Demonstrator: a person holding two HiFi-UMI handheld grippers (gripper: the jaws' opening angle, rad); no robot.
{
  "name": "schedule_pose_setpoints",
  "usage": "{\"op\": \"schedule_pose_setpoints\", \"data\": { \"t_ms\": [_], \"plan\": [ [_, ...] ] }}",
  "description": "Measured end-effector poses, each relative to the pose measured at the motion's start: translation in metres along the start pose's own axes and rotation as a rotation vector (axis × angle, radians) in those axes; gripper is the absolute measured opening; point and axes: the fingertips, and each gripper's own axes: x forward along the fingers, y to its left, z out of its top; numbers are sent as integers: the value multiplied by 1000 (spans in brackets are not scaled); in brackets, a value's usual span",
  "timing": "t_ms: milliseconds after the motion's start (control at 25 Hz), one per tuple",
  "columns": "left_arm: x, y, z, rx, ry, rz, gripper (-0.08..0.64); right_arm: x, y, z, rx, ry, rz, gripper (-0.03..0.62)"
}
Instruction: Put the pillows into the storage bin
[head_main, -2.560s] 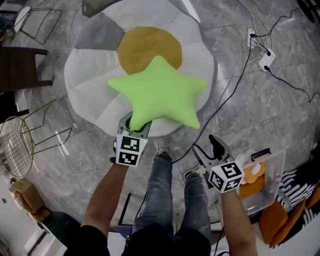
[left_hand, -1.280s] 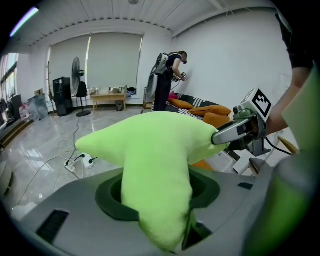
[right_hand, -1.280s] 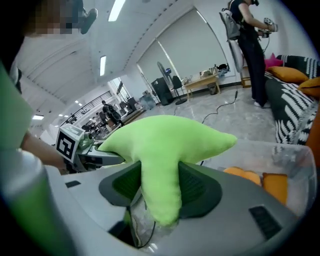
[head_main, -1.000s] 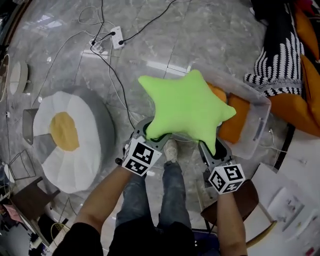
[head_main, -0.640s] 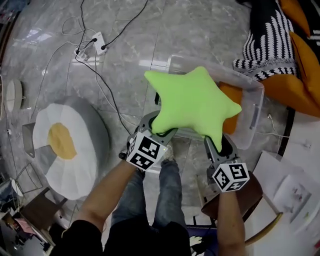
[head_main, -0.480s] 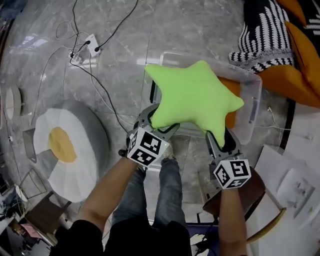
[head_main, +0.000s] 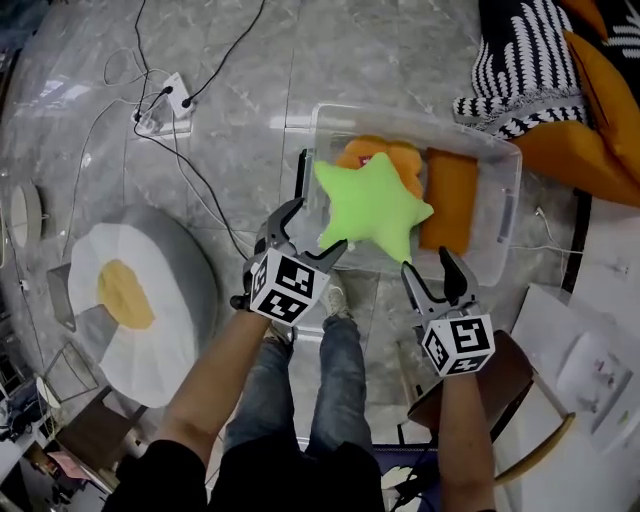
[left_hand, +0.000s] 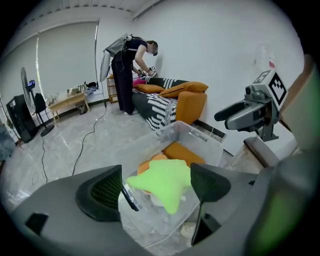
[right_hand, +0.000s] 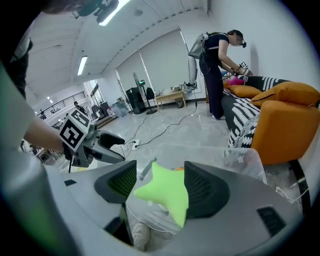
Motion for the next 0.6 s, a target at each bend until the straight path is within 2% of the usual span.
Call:
{"op": "schedule_pose_setpoints", "data": {
  "t_ms": [160,320,600],
  "plan": [
    [-9,7,-1,18,-11,5,425,0,4,0,-20,10,-5,308],
    [-20,9,1,14,-27,6,426,-2,11,9,17,-13,-19,307],
    [-61,27,5,-71,-112,19,425,-11,53,33,-39,-56,-20,307]
  ]
}}
